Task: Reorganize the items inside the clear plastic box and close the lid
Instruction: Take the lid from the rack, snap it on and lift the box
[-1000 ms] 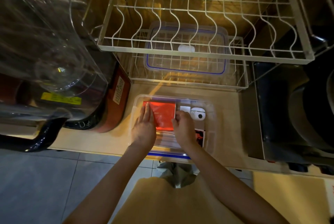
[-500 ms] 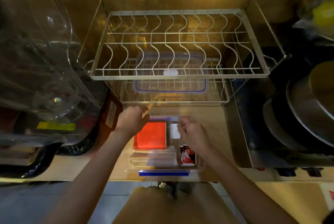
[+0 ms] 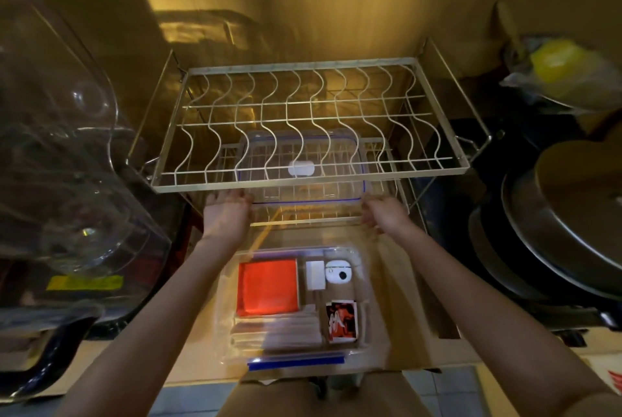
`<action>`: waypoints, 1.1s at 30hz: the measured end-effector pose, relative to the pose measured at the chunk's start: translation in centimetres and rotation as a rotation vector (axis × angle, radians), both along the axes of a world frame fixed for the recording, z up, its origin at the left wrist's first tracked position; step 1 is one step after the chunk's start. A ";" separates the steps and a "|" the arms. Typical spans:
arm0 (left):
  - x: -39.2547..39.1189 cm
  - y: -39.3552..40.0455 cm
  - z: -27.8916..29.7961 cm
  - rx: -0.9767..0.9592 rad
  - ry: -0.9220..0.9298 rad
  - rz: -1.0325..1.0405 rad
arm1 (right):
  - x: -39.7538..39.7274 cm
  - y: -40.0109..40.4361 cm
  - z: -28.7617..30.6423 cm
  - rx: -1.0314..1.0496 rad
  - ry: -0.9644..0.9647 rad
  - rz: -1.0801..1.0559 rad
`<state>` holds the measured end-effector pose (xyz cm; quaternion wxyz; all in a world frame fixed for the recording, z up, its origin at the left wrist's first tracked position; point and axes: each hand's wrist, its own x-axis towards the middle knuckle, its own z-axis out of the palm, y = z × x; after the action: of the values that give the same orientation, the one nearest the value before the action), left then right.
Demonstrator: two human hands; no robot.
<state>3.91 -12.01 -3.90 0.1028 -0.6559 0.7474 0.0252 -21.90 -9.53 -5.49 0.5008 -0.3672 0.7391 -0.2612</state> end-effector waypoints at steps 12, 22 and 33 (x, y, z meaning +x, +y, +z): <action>1.5 3.3 -1.3 -0.222 0.341 -0.030 | 0.6 2.6 -0.4 0.087 -0.322 -0.279; 2.6 9.2 -1.1 0.125 1.404 0.895 | -0.7 8.6 -1.5 0.152 -0.271 -0.199; 3.4 13.4 -2.2 0.634 1.723 1.024 | 0.1 11.2 -1.7 -0.223 -0.308 -0.196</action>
<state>7.35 1.39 -6.14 -0.3196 -0.5971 0.1603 0.7181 -21.79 1.71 -7.17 0.5363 -0.3022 0.6527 -0.4417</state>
